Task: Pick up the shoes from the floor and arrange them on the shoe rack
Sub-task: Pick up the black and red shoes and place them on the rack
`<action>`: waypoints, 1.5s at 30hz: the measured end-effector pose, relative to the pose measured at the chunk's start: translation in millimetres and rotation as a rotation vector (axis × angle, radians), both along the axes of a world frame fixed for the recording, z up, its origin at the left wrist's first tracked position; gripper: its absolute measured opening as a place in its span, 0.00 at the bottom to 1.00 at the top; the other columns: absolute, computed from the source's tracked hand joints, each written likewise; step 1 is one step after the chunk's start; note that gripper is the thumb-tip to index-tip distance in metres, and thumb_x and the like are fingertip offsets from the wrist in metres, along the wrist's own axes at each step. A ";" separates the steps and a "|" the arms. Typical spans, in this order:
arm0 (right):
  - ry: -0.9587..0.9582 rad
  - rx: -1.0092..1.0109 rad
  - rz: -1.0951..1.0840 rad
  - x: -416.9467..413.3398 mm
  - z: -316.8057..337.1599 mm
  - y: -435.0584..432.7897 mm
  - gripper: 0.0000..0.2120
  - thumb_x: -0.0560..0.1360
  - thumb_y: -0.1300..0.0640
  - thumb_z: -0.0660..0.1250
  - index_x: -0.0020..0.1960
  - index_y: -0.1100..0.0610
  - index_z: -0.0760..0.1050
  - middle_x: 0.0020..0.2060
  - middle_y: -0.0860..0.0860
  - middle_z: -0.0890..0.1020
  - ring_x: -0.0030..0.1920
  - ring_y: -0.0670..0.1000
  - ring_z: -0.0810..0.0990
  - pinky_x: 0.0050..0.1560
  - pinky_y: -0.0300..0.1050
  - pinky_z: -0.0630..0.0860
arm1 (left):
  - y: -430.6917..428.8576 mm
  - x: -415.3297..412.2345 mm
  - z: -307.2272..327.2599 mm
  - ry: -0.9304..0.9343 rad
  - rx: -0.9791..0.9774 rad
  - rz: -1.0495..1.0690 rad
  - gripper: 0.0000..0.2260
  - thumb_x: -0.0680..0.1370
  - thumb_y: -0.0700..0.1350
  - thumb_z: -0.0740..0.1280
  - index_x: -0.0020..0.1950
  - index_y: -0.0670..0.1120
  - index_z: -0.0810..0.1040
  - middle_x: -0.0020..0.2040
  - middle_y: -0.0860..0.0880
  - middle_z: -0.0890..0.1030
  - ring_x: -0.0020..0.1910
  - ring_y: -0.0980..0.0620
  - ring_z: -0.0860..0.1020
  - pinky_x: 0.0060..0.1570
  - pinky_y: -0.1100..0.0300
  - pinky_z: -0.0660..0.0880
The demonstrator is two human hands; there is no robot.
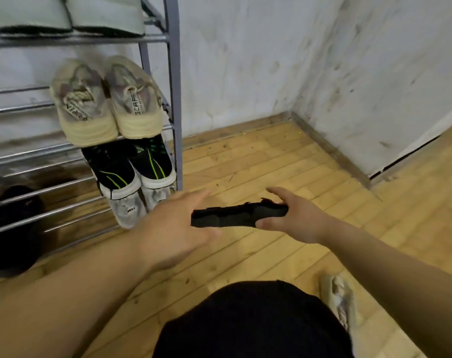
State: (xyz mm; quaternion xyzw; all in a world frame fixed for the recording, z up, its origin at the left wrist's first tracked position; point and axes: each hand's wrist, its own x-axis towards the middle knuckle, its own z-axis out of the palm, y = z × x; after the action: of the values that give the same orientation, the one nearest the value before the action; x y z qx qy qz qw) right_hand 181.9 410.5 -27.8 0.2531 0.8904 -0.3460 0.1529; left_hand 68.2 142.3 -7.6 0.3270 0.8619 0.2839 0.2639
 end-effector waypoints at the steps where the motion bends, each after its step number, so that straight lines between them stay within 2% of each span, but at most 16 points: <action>1: 0.030 -0.020 0.007 3.3 21.5 -3.6 0.48 0.66 0.34 0.77 0.80 0.39 0.58 0.65 0.45 0.76 0.63 0.50 0.77 0.66 0.47 0.73 | 2.8 4.0 16.3 0.032 0.022 -0.006 0.39 0.76 0.64 0.71 0.83 0.63 0.57 0.80 0.58 0.62 0.77 0.55 0.63 0.70 0.59 0.63; 7: 0.260 -0.174 0.096 10.2 135.0 -55.8 0.48 0.59 0.34 0.79 0.76 0.40 0.68 0.60 0.41 0.81 0.59 0.42 0.81 0.62 0.43 0.77 | -20.7 19.6 99.9 0.146 0.011 -0.107 0.39 0.73 0.70 0.69 0.81 0.65 0.60 0.79 0.59 0.65 0.78 0.53 0.64 0.75 0.53 0.64; 11: 0.382 -0.247 0.208 -2.0 182.2 -122.6 0.40 0.63 0.40 0.82 0.73 0.41 0.72 0.59 0.42 0.82 0.55 0.41 0.83 0.57 0.40 0.80 | -87.2 13.9 151.8 0.091 0.002 -0.097 0.30 0.72 0.71 0.70 0.72 0.67 0.72 0.64 0.65 0.80 0.63 0.61 0.77 0.68 0.54 0.73; 14: 0.432 -0.263 0.301 -17.3 202.9 -188.0 0.42 0.61 0.37 0.82 0.72 0.42 0.73 0.57 0.41 0.81 0.54 0.42 0.83 0.58 0.44 0.81 | -160.6 11.9 182.3 0.081 -0.018 -0.015 0.28 0.70 0.70 0.73 0.68 0.66 0.76 0.59 0.66 0.83 0.58 0.65 0.80 0.64 0.56 0.73; 17: 0.450 -0.221 0.440 -31.2 217.2 -258.1 0.38 0.66 0.36 0.79 0.72 0.41 0.72 0.58 0.41 0.79 0.55 0.44 0.82 0.55 0.43 0.80 | -237.6 17.7 195.5 0.076 -0.006 0.126 0.28 0.67 0.70 0.75 0.65 0.67 0.77 0.56 0.65 0.83 0.56 0.62 0.81 0.62 0.55 0.75; 20: 0.439 -0.223 0.557 -38.9 228.1 -324.6 0.35 0.71 0.41 0.77 0.75 0.43 0.69 0.56 0.41 0.77 0.48 0.42 0.79 0.43 0.38 0.73 | -309.3 38.1 194.0 0.085 0.050 0.302 0.21 0.69 0.68 0.75 0.61 0.70 0.77 0.55 0.64 0.84 0.55 0.63 0.82 0.59 0.59 0.75; 22: 0.405 -0.218 0.639 -40.2 231.3 -371.4 0.34 0.72 0.43 0.75 0.75 0.43 0.68 0.53 0.39 0.76 0.42 0.40 0.77 0.39 0.37 0.71 | -356.1 55.4 181.8 0.133 0.088 0.421 0.19 0.73 0.63 0.76 0.62 0.71 0.75 0.58 0.64 0.83 0.58 0.62 0.80 0.65 0.56 0.74; 24: 0.417 -0.141 0.734 -40.8 229.9 -418.8 0.34 0.71 0.41 0.74 0.74 0.41 0.67 0.55 0.41 0.77 0.44 0.40 0.78 0.43 0.41 0.76 | -398.3 76.3 162.1 0.117 0.171 0.566 0.27 0.75 0.58 0.76 0.70 0.70 0.69 0.63 0.61 0.80 0.60 0.60 0.79 0.66 0.55 0.74; 27: 0.407 0.005 0.881 -37.5 224.2 -489.7 0.37 0.69 0.39 0.72 0.76 0.43 0.65 0.64 0.44 0.76 0.54 0.47 0.77 0.51 0.46 0.76 | -453.5 109.8 121.1 0.096 0.286 0.743 0.36 0.73 0.62 0.76 0.78 0.62 0.65 0.67 0.58 0.80 0.64 0.59 0.79 0.67 0.53 0.75; 30: 0.288 0.192 1.101 -26.2 215.6 -561.9 0.32 0.73 0.41 0.70 0.74 0.51 0.70 0.65 0.50 0.78 0.56 0.54 0.78 0.53 0.48 0.79 | -500.9 146.5 73.1 0.007 0.356 0.854 0.35 0.73 0.65 0.74 0.77 0.59 0.68 0.66 0.54 0.82 0.65 0.53 0.81 0.66 0.45 0.76; 34: 0.118 0.405 1.396 -3.5 175.9 -641.3 0.21 0.75 0.42 0.69 0.62 0.54 0.79 0.52 0.51 0.82 0.43 0.52 0.77 0.36 0.46 0.72 | -535.7 199.8 7.5 -0.129 0.383 1.030 0.30 0.75 0.60 0.74 0.74 0.53 0.72 0.60 0.51 0.84 0.59 0.49 0.83 0.53 0.60 0.80; 35: 0.069 0.417 1.431 0.6 161.8 -655.1 0.22 0.74 0.42 0.70 0.62 0.54 0.79 0.51 0.51 0.82 0.43 0.52 0.77 0.36 0.45 0.73 | -542.9 212.2 -8.0 -0.164 0.370 1.069 0.29 0.76 0.59 0.74 0.74 0.54 0.71 0.61 0.51 0.83 0.58 0.51 0.83 0.51 0.63 0.80; 37: -0.003 0.427 1.516 4.8 140.6 -674.7 0.28 0.73 0.39 0.73 0.68 0.53 0.77 0.60 0.51 0.81 0.52 0.54 0.80 0.47 0.48 0.79 | -557.4 235.1 -37.6 -0.256 0.336 1.158 0.30 0.76 0.60 0.75 0.75 0.58 0.68 0.64 0.52 0.80 0.57 0.55 0.82 0.47 0.68 0.79; 39: -0.012 0.413 1.596 6.7 133.4 -687.3 0.34 0.73 0.39 0.74 0.74 0.51 0.71 0.67 0.51 0.77 0.62 0.57 0.78 0.60 0.53 0.78 | -575.0 257.7 -65.0 -0.313 0.318 1.259 0.39 0.71 0.64 0.76 0.78 0.61 0.64 0.67 0.52 0.77 0.59 0.56 0.80 0.50 0.65 0.78; 42: -0.018 0.384 1.667 7.1 128.6 -699.3 0.37 0.73 0.41 0.76 0.77 0.50 0.67 0.68 0.51 0.75 0.64 0.57 0.76 0.63 0.54 0.77 | -596.8 290.0 -102.1 -0.388 0.229 1.390 0.49 0.65 0.69 0.78 0.81 0.60 0.60 0.70 0.51 0.73 0.65 0.50 0.77 0.57 0.55 0.77; 45: -0.046 0.385 1.702 6.6 118.7 -712.1 0.40 0.72 0.40 0.76 0.78 0.48 0.65 0.70 0.51 0.74 0.64 0.57 0.76 0.64 0.54 0.77 | -611.3 320.8 -140.1 -0.400 0.050 1.564 0.51 0.65 0.69 0.77 0.82 0.56 0.60 0.77 0.46 0.69 0.73 0.43 0.72 0.66 0.49 0.74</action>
State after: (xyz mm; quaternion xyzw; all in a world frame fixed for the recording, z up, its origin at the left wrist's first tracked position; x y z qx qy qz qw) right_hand 188.5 -301.6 90.9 -0.4696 0.8167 0.0476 0.3320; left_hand 389.0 -469.0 -147.7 -0.4218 0.7711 0.4587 0.1307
